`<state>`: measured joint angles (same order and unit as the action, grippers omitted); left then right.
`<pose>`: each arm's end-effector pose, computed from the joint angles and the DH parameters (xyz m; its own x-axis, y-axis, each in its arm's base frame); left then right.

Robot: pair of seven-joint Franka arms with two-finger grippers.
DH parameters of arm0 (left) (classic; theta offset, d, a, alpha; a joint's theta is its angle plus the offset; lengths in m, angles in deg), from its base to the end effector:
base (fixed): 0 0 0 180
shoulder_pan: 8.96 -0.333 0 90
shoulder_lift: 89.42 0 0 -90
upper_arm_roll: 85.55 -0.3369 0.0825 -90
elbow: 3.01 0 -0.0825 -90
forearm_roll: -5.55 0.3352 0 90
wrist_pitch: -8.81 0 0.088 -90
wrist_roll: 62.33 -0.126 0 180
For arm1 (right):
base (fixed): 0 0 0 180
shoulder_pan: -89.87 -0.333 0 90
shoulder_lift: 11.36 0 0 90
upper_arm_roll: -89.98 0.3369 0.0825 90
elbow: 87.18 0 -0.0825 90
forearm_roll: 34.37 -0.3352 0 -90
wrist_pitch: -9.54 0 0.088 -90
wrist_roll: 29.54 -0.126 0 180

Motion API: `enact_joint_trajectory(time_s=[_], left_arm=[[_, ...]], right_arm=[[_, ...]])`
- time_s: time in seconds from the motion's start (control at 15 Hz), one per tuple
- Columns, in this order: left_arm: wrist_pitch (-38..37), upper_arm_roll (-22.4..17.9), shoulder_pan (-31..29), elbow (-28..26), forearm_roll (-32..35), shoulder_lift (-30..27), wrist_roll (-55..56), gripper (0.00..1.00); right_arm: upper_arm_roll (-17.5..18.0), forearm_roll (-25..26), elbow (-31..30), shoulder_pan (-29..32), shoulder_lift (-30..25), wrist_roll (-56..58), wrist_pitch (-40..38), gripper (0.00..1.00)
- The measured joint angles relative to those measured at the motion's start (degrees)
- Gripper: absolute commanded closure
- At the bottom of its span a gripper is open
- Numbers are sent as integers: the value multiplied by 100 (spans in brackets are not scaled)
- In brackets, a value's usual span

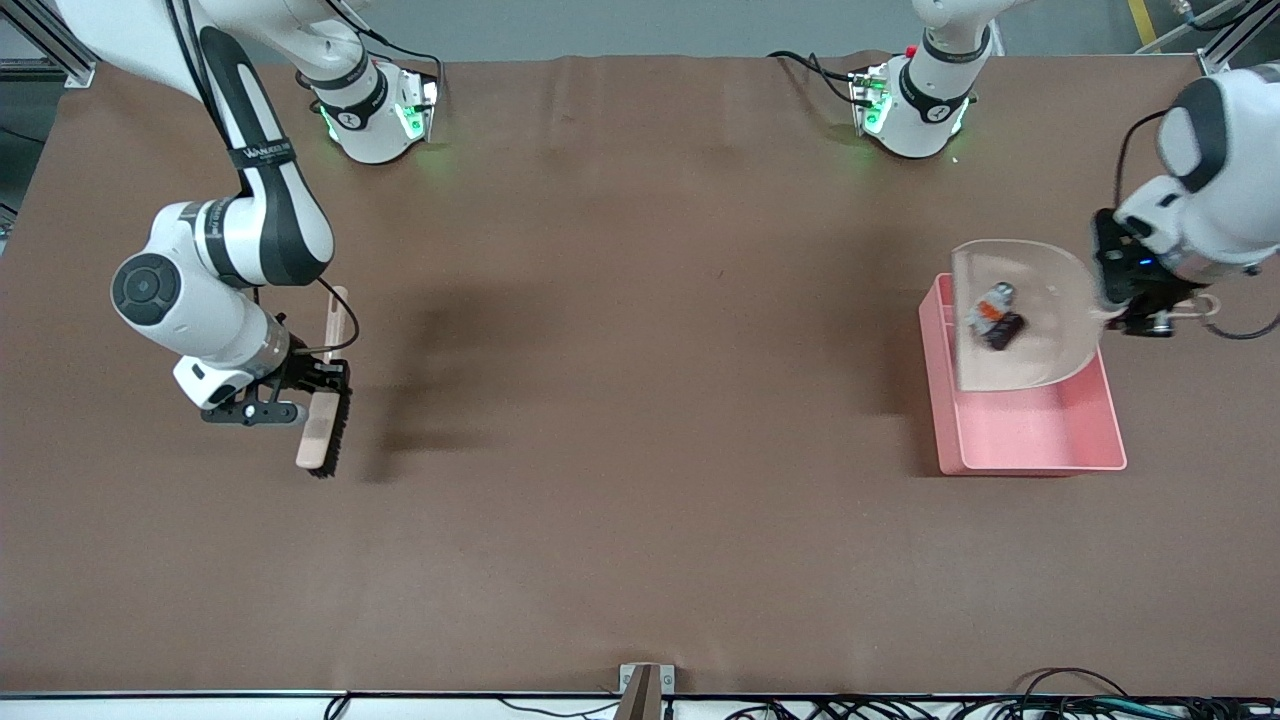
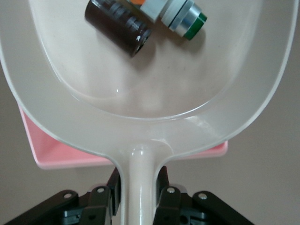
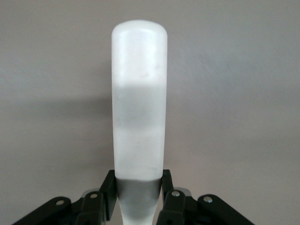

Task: Clean e-waste and dump in bin
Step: 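Lift the dustpan over the pink bin while the right gripper withdraws the brush, then tilt the dustpan with the left gripper to dump components into the bin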

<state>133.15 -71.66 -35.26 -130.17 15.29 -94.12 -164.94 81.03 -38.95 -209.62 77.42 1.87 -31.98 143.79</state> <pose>0.4618 0.1092 0.4419 -0.0967 -0.9819 -0.1627 -0.9953 0.0957 0.0142 0.5343 0.0372 0.3332 0.9992 -0.0340 -0.0225 -0.0344 -0.9992 -0.0195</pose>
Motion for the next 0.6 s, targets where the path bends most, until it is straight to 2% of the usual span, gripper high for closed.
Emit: enact_joint_trajectory(time_s=[0.13, 0.27, 0.4, 0.6], left_arm=[[-7, 0, -117, 107, 381, 6, 88, 100], [-185, 118, -38, 242, 1320, 23, 921, 100], [-432, 453, 26, 323, 2134, 107, 1753, 100], [-603, 713, 119, 362, 2646, 289, 2388, 100]], right_arm=[[3, 13, -289, 223, -79, 113, 79, 98], [2, 14, -478, 484, -104, 390, 137, 99], [4, 15, -747, 768, -104, 726, 460, 99], [4, 17, -1189, 1081, -103, 976, 988, 97]])
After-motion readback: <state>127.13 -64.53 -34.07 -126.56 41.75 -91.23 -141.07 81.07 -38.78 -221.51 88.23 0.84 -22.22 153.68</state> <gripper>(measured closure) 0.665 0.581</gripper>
